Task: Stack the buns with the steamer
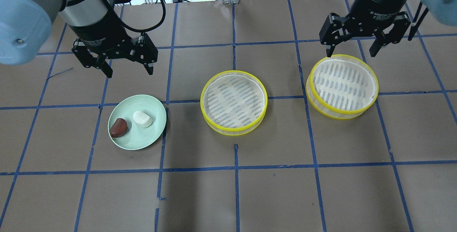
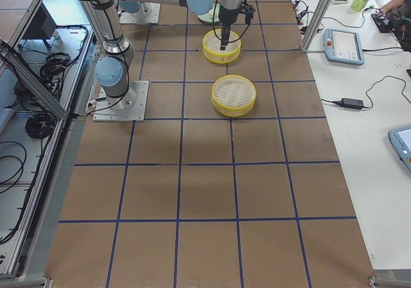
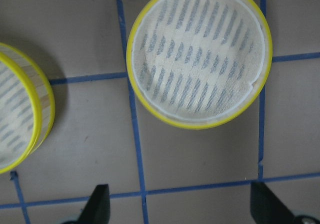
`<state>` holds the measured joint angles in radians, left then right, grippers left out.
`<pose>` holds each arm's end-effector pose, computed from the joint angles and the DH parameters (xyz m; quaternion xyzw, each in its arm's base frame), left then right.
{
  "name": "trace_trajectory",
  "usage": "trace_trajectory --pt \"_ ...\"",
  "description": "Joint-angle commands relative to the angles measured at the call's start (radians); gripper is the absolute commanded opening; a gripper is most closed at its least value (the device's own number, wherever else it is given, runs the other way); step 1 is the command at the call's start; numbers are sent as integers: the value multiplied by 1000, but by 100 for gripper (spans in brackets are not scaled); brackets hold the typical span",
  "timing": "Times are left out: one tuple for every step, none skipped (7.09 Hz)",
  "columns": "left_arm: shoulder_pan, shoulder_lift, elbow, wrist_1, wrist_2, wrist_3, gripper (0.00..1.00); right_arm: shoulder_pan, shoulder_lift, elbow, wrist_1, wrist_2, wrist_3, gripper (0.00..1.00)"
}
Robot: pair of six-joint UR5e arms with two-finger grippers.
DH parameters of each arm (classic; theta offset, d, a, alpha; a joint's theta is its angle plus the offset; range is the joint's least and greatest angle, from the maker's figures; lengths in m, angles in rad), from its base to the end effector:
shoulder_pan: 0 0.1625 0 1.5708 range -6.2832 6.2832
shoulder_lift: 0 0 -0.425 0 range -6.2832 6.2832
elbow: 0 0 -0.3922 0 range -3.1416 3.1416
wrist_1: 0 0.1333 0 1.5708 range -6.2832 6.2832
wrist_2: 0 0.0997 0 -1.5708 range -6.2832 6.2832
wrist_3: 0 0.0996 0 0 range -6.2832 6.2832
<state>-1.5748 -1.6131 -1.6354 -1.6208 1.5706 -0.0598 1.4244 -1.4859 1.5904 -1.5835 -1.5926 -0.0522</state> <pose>-0.1353 -0.4903 0.4313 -0.0278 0.9965 0.0783 0.0024 0.0544 -0.5299 0.4368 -0.0465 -0.9978 -0.0467 0.0063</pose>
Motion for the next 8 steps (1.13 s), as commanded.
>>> trace_trajectory --pt "21 -153 -38 64 6 -5 100 -102 118 83 -218 -1 -122 99" --pt "27 -197 -47 94 6 11 100 -128 177 88 -299 -7 -168 99" --pt "32 -230 -84 175 8 15 100 -177 218 89 -338 -33 -225 97" --pt "54 -287 -156 299 25 18 100 -212 263 115 -387 -36 -279 95" --pt "90 -324 -240 450 90 27 99 -216 277 156 -447 -38 -281 95" --pt "96 -329 -289 520 94 64 98 -216 292 204 -523 -40 -281 95" --pt "96 -330 -293 522 91 66 85 -216 311 232 -576 -40 -285 94" --pt "96 -332 -294 521 83 66 50 -216 309 233 -576 -49 -287 77"
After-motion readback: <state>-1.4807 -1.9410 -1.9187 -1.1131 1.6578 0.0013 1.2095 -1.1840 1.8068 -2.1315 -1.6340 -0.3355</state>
